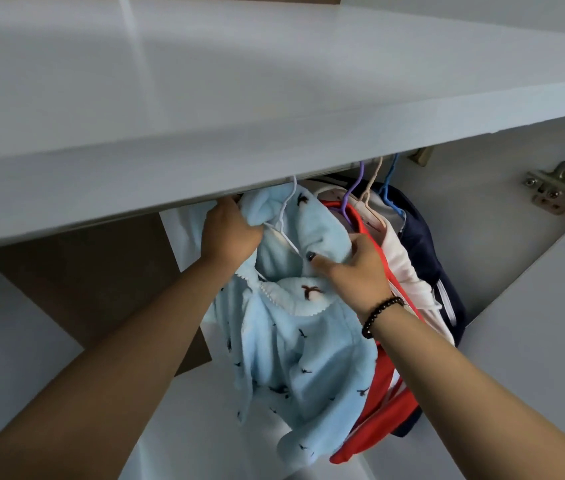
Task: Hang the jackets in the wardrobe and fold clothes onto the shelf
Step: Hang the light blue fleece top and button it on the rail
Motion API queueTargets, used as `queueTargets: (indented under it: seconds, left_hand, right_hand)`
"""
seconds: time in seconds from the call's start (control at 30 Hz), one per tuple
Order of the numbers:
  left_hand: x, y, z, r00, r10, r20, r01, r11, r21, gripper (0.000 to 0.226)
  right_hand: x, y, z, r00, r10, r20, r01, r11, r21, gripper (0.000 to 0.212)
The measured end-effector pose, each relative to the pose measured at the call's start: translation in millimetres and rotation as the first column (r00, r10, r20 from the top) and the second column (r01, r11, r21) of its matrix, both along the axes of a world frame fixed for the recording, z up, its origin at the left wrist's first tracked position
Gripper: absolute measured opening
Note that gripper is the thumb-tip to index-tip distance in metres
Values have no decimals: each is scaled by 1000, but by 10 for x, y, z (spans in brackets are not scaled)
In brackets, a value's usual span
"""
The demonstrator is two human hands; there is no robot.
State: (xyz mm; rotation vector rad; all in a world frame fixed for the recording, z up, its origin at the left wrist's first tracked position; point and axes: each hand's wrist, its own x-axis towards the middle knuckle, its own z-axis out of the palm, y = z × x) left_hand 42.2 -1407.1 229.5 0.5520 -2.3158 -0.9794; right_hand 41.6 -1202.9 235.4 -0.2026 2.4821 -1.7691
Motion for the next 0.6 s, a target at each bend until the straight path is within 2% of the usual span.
queueTargets:
  seconds: [0.07, 0.17, 0.3, 0.4, 0.5, 0.53, 0.6]
  left_hand:
    - [61, 6, -28, 999, -28, -38, 25, 998, -59, 47]
    - [124, -22, -27, 999, -31, -29, 26, 984, -178, 47]
    - [130, -233, 67, 974, 86, 210, 9, 910, -414, 32]
    - [122, -373, 128, 935, 108, 339, 48, 906, -421, 22]
    - [119, -379, 67, 930, 187, 317, -33, 900, -434, 21]
    - [124, -337, 10, 935, 204, 288, -85, 922, -379, 27]
    - [140, -209, -129, 955, 177, 238, -144, 978, -150, 47]
  right_hand:
    - [30, -79, -21, 988, 70, -136, -48, 986, 162, 48]
    - [-7, -177, -18, 966, 153, -211, -87, 953, 290, 49]
    - [-51, -181, 122, 897, 312, -312, -112, 845, 523, 28]
    - [-24, -169, 215, 878, 356, -319, -113, 803, 585, 33]
    - [10, -206, 231, 890, 340, -303, -108, 805, 583, 35]
    - [28, -212, 213, 891, 331, -309, -105, 814, 571, 33]
    - [49, -193, 162, 893, 305, -330, -86, 836, 542, 29]
